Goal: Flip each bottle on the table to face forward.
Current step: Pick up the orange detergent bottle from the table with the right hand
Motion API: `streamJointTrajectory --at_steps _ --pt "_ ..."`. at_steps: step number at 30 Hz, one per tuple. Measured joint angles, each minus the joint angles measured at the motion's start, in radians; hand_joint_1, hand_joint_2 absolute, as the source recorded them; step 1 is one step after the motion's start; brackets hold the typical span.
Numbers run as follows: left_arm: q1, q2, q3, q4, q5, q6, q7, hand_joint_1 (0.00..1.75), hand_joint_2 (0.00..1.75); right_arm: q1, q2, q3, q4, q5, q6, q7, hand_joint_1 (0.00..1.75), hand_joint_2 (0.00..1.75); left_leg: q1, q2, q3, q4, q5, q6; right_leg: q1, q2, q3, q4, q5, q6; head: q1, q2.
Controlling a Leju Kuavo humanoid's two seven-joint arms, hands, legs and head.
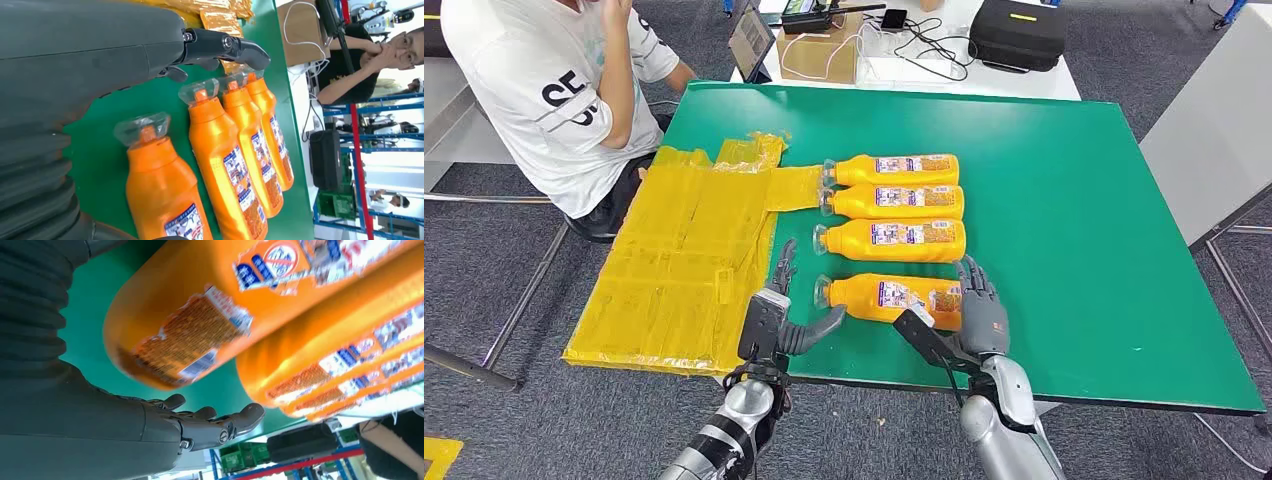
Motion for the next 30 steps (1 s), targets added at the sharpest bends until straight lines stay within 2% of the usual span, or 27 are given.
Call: streamJointTrajectory --at_steps 6,13,17,18,21,22,26,30 --pt "0.0 0.0 0.0 0.0 0.0 -0.004 0.003 0.0 1.75 -0.017 0.0 0.014 0.03 0.016 0.007 0.012 0.0 1.75 0.0 0.0 0.0 0.0 0.0 0.0 0.0 0.0 0.0 0.0 0.0 0.0 0.0 0.0" --pt "-0.001 -0.002 0.0 -0.002 0.001 -0.038 0.011 0.0 1.75 -0.091 -0.011 0.074 0.127 0.131 0.127 0.098 0.0 1.75 0.0 0.001 0.001 0.0 0.0 0.0 0.0 0.0 0.0 0.0 0.0 0.0 0.0 0.0" --pt "-0.001 -0.002 0.0 -0.003 0.001 -0.043 0.013 0.0 1.75 -0.125 -0.017 0.101 0.168 0.14 0.144 0.108 0.0 1.75 0.0 0.001 0.002 0.0 0.0 0.0 0.0 0.0 0.001 0.0 0.0 0.0 0.0 0.0" --pt "-0.001 -0.002 0.001 -0.003 0.001 -0.044 0.013 0.0 1.75 -0.13 -0.018 0.105 0.174 0.141 0.144 0.109 0.27 1.75 0.0 0.001 0.003 0.0 0.0 0.0 0.0 0.0 0.001 0.0 0.0 0.0 0.0 0.0" --pt "-0.001 -0.003 0.001 -0.003 0.001 -0.052 0.014 0.0 1.75 -0.142 -0.023 0.118 0.192 0.152 0.163 0.117 1.58 1.75 0.0 0.001 0.004 0.0 0.0 0.0 0.0 0.0 0.003 0.0 0.0 0.0 0.0 0.0" --pt "-0.001 -0.003 0.002 -0.003 0.002 -0.06 0.014 0.0 1.75 -0.148 -0.026 0.124 0.198 0.157 0.177 0.121 1.75 1.75 0.0 0.001 0.005 0.0 0.0 0.0 0.0 0.001 0.003 0.0 0.0 0.0 0.0 0.0" --pt "-0.002 -0.003 0.011 -0.003 0.013 -0.098 0.015 0.0 1.75 -0.177 -0.039 0.148 0.229 0.164 0.23 0.127 1.75 1.75 0.0 0.002 0.01 0.0 -0.001 -0.001 0.0 0.001 0.007 -0.001 0.0 0.0 0.0 0.0" --pt "-0.002 -0.003 0.012 -0.002 0.015 -0.101 0.015 0.0 1.75 -0.18 -0.04 0.15 0.233 0.164 0.234 0.127 1.75 1.75 0.0 0.002 0.01 0.0 -0.001 -0.001 0.0 0.001 0.008 -0.001 0.0 0.0 0.0 0.0"
